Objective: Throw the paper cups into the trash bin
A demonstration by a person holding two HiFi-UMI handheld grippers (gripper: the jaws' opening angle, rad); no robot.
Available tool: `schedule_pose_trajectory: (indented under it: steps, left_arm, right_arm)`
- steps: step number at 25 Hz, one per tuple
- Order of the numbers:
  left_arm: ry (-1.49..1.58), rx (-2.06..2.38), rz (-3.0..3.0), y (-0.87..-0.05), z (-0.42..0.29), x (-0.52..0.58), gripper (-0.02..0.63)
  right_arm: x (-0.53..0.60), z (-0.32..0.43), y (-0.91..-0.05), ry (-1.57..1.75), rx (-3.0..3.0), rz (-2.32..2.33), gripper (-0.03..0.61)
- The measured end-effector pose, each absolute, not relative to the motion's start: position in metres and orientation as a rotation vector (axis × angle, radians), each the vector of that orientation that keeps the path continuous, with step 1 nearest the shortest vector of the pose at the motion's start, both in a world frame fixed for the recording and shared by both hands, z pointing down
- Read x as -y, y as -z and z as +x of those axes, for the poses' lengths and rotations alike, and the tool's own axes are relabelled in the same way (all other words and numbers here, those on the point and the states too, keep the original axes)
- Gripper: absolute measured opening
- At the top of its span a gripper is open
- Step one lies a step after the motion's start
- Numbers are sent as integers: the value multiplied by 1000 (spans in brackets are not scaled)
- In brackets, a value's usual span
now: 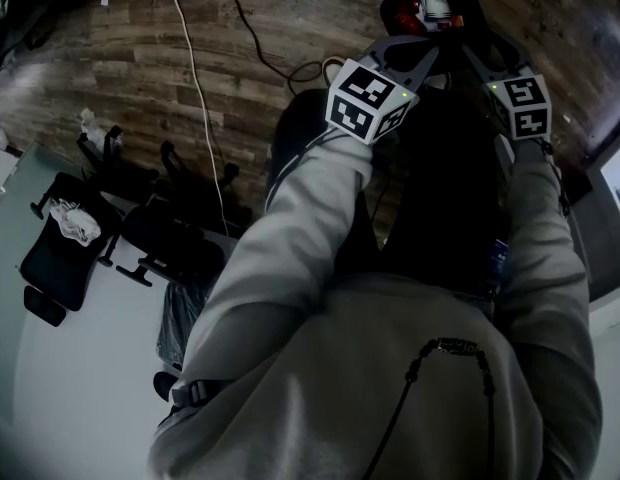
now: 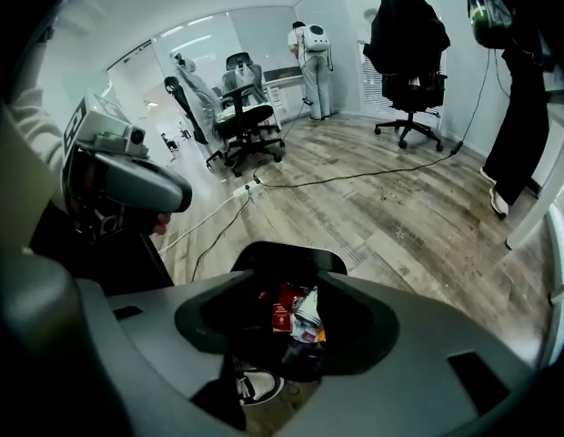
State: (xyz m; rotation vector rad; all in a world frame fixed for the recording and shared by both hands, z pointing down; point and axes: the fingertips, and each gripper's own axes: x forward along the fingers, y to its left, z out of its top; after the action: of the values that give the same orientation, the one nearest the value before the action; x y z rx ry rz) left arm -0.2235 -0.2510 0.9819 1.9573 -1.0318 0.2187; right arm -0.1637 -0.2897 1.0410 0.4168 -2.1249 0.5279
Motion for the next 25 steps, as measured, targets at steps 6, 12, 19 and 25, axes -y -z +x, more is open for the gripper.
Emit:
schedule_pose_trajectory:
  steps: [6,12,19,25]
  left_arm:
    - [-198,1064,1958,-907,-238,253,2]
    - [-187,1134,1890,-834,-279,247,2]
    - [-207,1164,1905,-771,-279,233,2]
    - [-184,1231,1895,-741,-276,231,2]
  right_arm:
    - [302,-166,-959,-593,2166,465,209]
    - [283,-167,-871,-617,2190,492,95]
    - [267,-150,-811,-668,2175,521,20]
    - [266,-137,-771,-654,2199,531,20]
